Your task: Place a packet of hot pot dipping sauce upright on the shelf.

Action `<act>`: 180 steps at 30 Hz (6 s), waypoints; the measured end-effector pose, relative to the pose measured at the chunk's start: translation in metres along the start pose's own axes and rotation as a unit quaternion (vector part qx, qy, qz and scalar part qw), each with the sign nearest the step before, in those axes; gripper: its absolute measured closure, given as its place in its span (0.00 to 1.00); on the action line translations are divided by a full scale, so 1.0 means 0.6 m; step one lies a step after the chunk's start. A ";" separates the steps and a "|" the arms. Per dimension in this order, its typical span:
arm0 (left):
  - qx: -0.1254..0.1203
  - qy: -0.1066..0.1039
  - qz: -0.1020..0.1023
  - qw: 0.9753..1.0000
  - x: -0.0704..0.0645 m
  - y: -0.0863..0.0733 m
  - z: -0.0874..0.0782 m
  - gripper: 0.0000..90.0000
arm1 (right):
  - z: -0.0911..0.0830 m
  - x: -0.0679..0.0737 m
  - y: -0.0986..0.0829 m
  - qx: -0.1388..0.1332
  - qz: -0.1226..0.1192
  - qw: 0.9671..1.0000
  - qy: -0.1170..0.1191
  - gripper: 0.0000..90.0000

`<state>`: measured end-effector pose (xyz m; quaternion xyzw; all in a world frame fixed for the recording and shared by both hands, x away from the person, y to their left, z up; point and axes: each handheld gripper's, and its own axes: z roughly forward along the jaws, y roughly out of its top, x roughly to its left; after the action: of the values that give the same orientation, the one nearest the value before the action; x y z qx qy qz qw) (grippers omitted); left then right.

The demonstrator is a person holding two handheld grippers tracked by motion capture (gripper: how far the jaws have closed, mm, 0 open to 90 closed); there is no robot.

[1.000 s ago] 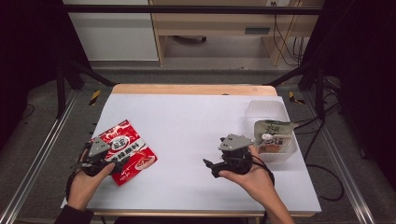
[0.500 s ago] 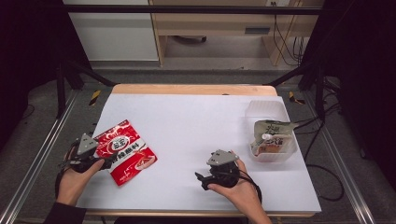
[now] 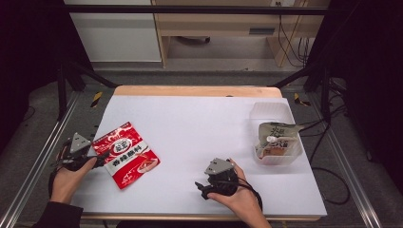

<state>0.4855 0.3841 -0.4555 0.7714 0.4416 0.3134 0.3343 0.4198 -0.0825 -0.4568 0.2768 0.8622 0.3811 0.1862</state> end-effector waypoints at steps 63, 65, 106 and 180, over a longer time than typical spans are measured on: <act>0.046 -0.104 -0.108 0.988 0.041 -0.011 0.039 0.35 | 0.006 -0.005 -0.003 0.011 0.001 1.000 0.007 0.17; 0.041 -0.104 -0.108 0.988 0.042 -0.011 0.037 0.48 | 0.006 -0.004 -0.003 0.010 0.002 1.000 0.007 0.17; -0.009 -0.071 -0.028 0.997 0.000 0.052 -0.014 1.00 | -0.001 -0.004 0.003 0.000 0.001 1.000 0.002 0.17; -0.116 -0.133 0.137 0.975 -0.161 0.234 -0.127 1.00 | 0.020 -0.064 0.261 -0.018 -0.112 0.994 -0.005 0.33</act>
<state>0.4524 0.2621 -0.3184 0.8155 0.2437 0.3000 0.4307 0.5082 -0.0125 -0.3412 0.1770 0.8801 0.3717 0.2366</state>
